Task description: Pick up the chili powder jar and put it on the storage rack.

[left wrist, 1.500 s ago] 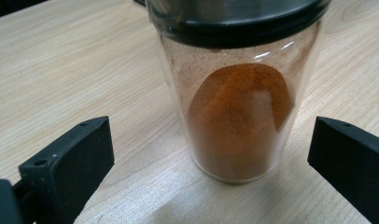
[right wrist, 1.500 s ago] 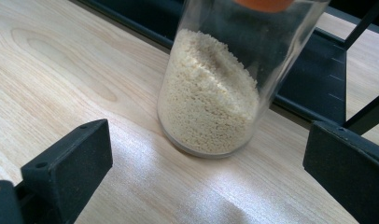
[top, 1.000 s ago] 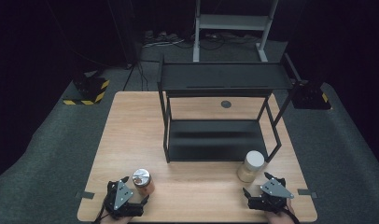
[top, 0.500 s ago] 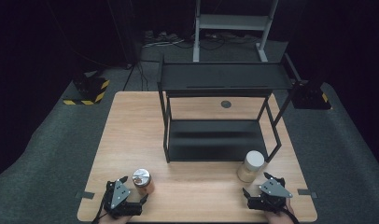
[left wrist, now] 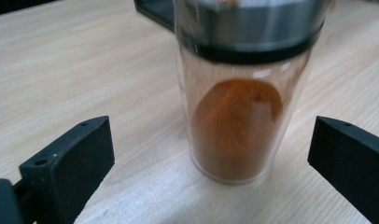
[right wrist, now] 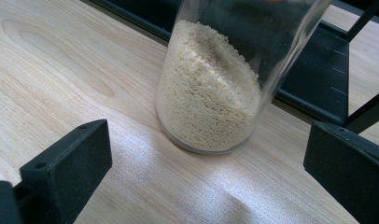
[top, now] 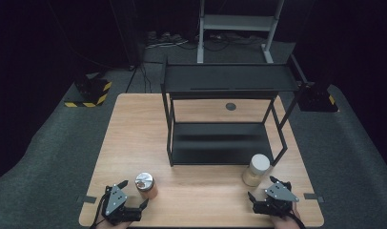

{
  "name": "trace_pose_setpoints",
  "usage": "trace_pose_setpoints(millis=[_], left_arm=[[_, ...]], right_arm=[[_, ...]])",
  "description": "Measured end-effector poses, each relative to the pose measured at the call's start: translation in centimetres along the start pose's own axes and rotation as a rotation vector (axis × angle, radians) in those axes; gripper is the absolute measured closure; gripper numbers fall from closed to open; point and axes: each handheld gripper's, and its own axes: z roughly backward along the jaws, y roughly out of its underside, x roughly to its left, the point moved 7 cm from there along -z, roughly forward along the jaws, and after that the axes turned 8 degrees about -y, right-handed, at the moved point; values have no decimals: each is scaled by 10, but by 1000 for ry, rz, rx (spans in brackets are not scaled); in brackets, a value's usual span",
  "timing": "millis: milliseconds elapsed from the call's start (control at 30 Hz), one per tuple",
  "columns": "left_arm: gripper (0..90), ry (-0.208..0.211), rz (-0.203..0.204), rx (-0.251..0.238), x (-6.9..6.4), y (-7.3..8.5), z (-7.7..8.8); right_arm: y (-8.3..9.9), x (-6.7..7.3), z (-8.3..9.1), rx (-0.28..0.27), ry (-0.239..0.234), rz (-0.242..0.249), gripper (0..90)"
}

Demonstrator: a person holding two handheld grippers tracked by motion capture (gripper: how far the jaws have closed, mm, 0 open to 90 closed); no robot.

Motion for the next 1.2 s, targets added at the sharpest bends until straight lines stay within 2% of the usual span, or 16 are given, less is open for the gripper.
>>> trace_pose_setpoints(millis=[267, 467, 567, 733, 833, 1100, 1200], left_arm=[[4, -3, -4, -59, -6, -8, 9], [3, 18, 23, -101, -10, -12, 12], [3, 14, 29, -120, -12, -14, 12], [3, 2, 84, -152, -14, -14, 11], [3, 5, 108, -163, -13, -15, 9], [3, 5, 101, -166, -15, -18, 1], [30, 1, 99, -168, -15, -18, -1]], right_arm=[[0, -1, 0, -2, -5, -4, 1], [0, -1, 0, -2, -6, -2, 1], [0, -1, 0, -2, -7, -2, 1], [0, -1, 0, -1, -7, 0, 1], [0, -1, 0, -1, -8, -1, 1], [0, -1, 1, -4, -11, -2, 2], [1, -1, 1, -5, -11, -1, 2]])
